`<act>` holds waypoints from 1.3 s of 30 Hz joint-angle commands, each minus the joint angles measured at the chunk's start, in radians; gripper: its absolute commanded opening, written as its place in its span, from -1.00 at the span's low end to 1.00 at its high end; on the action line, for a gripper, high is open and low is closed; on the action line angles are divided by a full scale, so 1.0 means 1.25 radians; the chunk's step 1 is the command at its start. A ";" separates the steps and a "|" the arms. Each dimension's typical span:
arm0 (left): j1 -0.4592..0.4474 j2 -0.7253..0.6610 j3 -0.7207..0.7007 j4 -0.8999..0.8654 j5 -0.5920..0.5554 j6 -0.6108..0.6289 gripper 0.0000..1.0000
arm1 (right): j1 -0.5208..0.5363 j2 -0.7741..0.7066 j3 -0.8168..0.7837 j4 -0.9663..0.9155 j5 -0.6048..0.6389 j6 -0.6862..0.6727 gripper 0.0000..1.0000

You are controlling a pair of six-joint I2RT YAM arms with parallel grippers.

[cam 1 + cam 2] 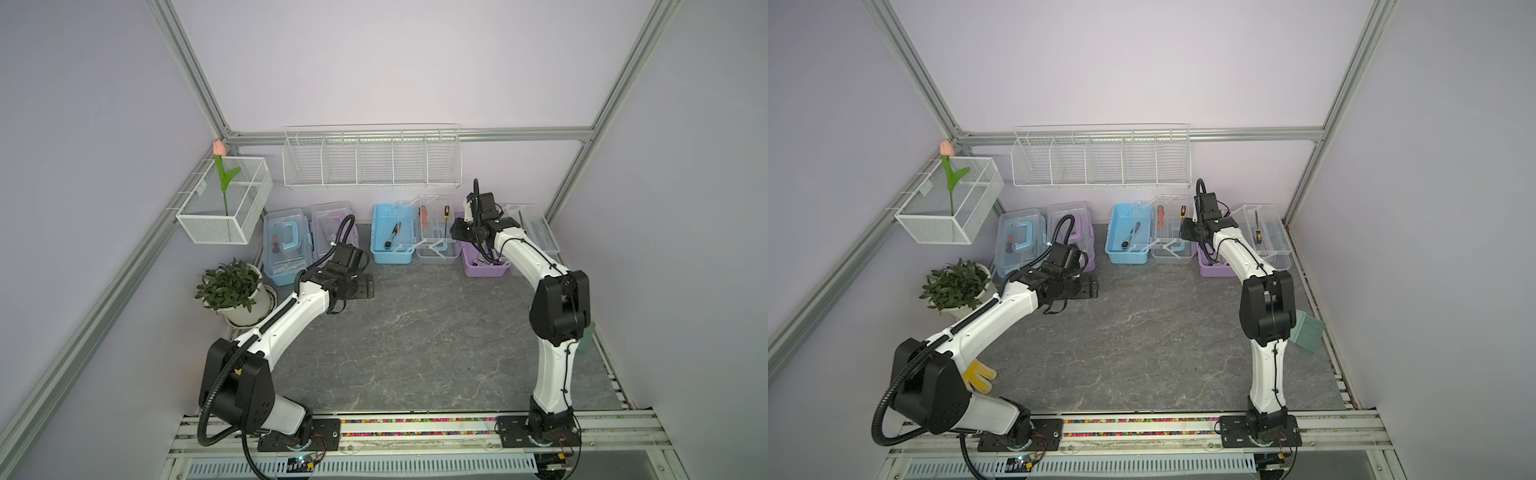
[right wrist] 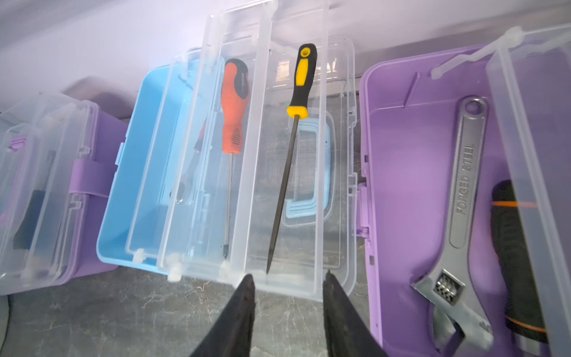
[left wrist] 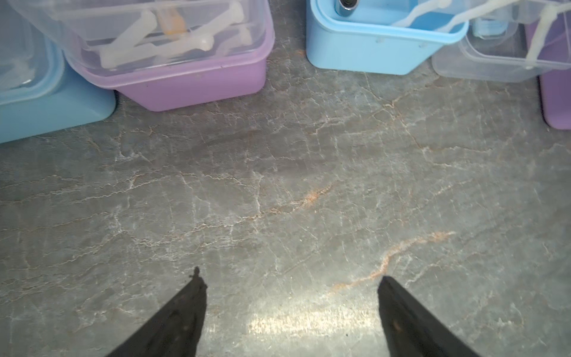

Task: Close toolboxes
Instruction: Move the toolbox to the center of the board.

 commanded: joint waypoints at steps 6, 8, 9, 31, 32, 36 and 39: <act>-0.028 -0.105 -0.052 -0.050 0.012 -0.029 0.77 | -0.008 0.113 0.192 -0.186 0.018 -0.074 -0.39; -0.030 -0.122 -0.061 -0.049 0.030 -0.035 0.77 | -0.011 0.132 0.230 -0.211 0.013 -0.083 -0.41; -0.029 -0.129 -0.062 -0.043 0.041 -0.039 0.78 | -0.010 0.142 0.245 -0.222 0.012 -0.089 -0.43; -0.030 -0.150 -0.077 -0.022 0.048 -0.044 0.80 | -0.024 0.088 0.147 -0.239 -0.045 -0.136 -0.86; -0.029 -0.150 -0.078 -0.023 0.046 -0.044 0.80 | -0.023 0.078 0.128 -0.231 -0.045 -0.135 -0.86; -0.029 -0.148 -0.082 -0.025 0.043 -0.044 0.80 | -0.023 0.011 0.023 -0.187 -0.053 -0.128 -0.86; -0.030 -0.150 -0.082 -0.023 0.040 -0.042 0.80 | -0.022 -0.044 -0.054 -0.153 -0.059 -0.122 -0.86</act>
